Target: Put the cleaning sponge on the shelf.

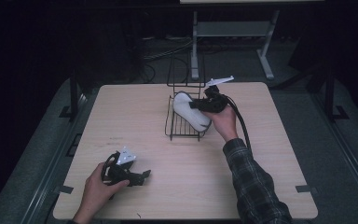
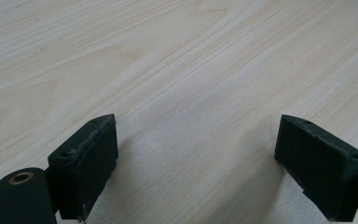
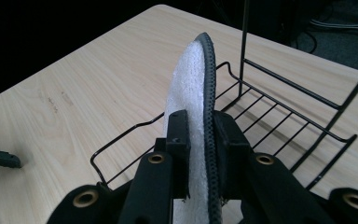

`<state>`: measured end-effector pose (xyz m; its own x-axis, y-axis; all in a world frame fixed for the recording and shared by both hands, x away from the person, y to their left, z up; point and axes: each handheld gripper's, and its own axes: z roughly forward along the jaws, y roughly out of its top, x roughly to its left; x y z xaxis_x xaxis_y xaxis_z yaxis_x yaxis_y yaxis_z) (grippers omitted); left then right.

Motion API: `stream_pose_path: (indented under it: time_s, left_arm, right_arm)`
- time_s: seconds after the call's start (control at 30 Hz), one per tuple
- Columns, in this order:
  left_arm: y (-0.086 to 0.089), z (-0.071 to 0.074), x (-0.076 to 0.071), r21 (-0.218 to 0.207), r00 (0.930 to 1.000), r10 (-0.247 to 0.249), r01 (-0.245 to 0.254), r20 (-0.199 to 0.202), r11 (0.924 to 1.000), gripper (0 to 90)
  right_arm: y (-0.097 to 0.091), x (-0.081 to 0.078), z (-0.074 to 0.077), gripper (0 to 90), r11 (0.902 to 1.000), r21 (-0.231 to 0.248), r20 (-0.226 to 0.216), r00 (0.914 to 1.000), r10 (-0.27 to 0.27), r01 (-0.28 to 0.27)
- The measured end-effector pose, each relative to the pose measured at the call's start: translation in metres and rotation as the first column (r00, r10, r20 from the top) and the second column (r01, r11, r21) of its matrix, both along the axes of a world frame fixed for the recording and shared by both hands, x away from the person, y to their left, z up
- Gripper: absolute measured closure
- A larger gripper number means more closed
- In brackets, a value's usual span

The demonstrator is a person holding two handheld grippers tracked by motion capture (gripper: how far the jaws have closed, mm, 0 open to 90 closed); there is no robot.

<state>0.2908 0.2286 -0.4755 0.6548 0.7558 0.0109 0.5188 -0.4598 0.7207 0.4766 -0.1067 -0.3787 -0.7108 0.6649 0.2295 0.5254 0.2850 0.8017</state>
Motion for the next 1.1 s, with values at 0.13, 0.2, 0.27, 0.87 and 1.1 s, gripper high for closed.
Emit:
stream_pose_path:
  time_s: [0.13,0.2,0.27,0.87,1.1]
  left_arm:
    - [0.0,0.0,0.0,0.001,1.0,0.0,0.0,0.0,1.0,12.5]
    - [0.0,0.0,0.0,0.002,1.0,-0.001,0.001,0.001,1.0,12.4]
    - [0.0,0.0,0.0,0.002,1.0,-0.002,0.002,0.002,1.0,12.4]
    - [0.0,0.0,0.0,-0.002,1.0,-0.002,0.002,0.001,1.0,12.4]
    - [0.0,0.0,0.0,-0.002,1.0,-0.002,0.002,0.001,1.0,12.4]
  right_arm:
    - [0.006,0.004,-0.005,77.7,0.9999,-0.004,-0.012,0.9999,0.011,-0.012]
    - [0.007,0.005,-0.007,77.6,0.9999,-0.003,-0.021,0.9997,0.012,-0.012]
    - [0.009,0.006,-0.009,77.5,0.9999,0.001,-0.031,0.9994,0.012,-0.012]
    - [0.011,0.017,-0.023,71.9,0.9983,-0.053,-0.027,0.9994,-0.023,0.022]
    - [0.007,0.021,-0.029,68.0,0.9971,-0.057,-0.03,0.9982,-0.052,0.05]
